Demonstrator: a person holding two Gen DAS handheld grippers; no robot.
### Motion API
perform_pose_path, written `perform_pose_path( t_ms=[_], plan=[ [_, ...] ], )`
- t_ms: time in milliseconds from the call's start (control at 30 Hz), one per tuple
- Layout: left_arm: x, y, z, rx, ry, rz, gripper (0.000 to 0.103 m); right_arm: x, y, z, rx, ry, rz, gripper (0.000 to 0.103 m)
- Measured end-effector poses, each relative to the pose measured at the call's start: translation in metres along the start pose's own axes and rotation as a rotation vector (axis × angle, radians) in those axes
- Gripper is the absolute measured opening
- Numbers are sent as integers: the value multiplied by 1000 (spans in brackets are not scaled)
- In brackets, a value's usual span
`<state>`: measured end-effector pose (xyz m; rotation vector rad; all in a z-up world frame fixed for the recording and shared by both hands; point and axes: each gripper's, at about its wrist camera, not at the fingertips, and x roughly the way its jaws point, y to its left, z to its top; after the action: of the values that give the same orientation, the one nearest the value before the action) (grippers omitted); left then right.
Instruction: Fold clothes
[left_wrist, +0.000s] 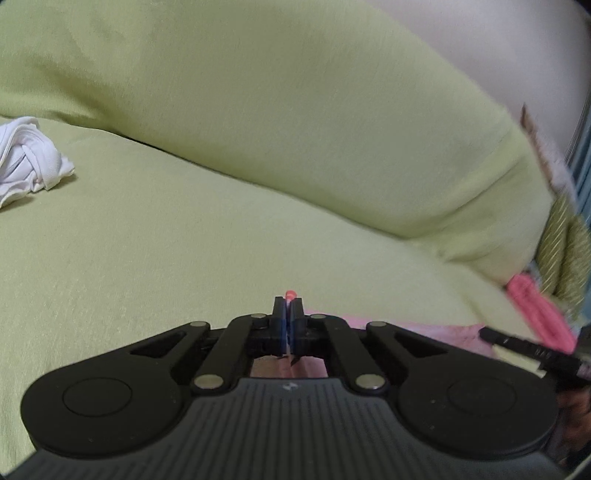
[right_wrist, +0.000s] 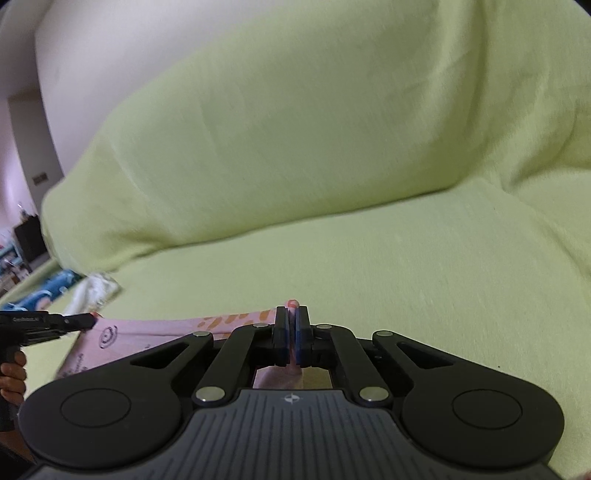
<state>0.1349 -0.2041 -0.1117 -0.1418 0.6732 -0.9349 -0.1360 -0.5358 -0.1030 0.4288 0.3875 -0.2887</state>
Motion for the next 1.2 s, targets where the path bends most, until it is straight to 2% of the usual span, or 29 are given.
perform_pose_path(
  t_ms=[133, 300, 367, 400, 433, 500, 567, 633, 667, 733, 767, 800, 867, 967, 1033, 1100, 1200],
  plan=[
    [18, 1, -8, 3, 60, 36, 0, 24, -3, -4, 11, 91, -56, 0],
    [24, -6, -13, 83, 92, 91, 0, 30, 8, -4, -47, 140, -102, 2],
    [23, -12, -12, 124, 102, 138, 4, 27, 14, 0, -82, 163, -132, 18],
    [20, -15, -10, 145, 101, 169, 4, 22, 17, 2, -104, 167, -155, 37],
    [14, -17, -8, 158, 94, 206, 5, 15, 21, 4, -129, 162, -177, 44],
    [0, -19, -3, 170, 76, 277, 8, -2, 28, 7, -169, 145, -219, 44],
    [-19, -18, 1, 146, 52, 314, 9, -26, 34, 8, -177, 106, -245, 46],
    [-46, -24, -1, 130, 44, 292, 9, -54, 42, 4, -167, 65, -235, 46],
    [-60, -27, -3, 127, 39, 275, 9, -67, 49, -2, -164, 48, -206, 45],
    [-87, -46, -21, 168, 41, 193, 8, -88, 66, -18, -168, 45, -136, 42],
    [-98, -57, -32, 195, 46, 155, 8, -94, 77, -30, -178, 58, -99, 38],
    [-104, -69, -43, 231, 53, 129, 9, -97, 87, -41, -192, 74, -71, 28],
    [-113, -90, -66, 298, 71, 85, 9, -95, 107, -63, -227, 102, -47, 23],
    [-99, -104, -92, 348, 133, 108, 8, -87, 127, -88, -260, 136, -31, 23],
    [-81, -97, -103, 357, 184, 158, 6, -82, 134, -102, -304, 149, -60, 21],
    [-73, -84, -98, 322, 183, 144, 5, -75, 129, -111, -306, 172, -98, 10],
    [-68, -68, -81, 211, 209, 116, 3, -77, 114, -108, -202, 161, -84, 0]
  ],
)
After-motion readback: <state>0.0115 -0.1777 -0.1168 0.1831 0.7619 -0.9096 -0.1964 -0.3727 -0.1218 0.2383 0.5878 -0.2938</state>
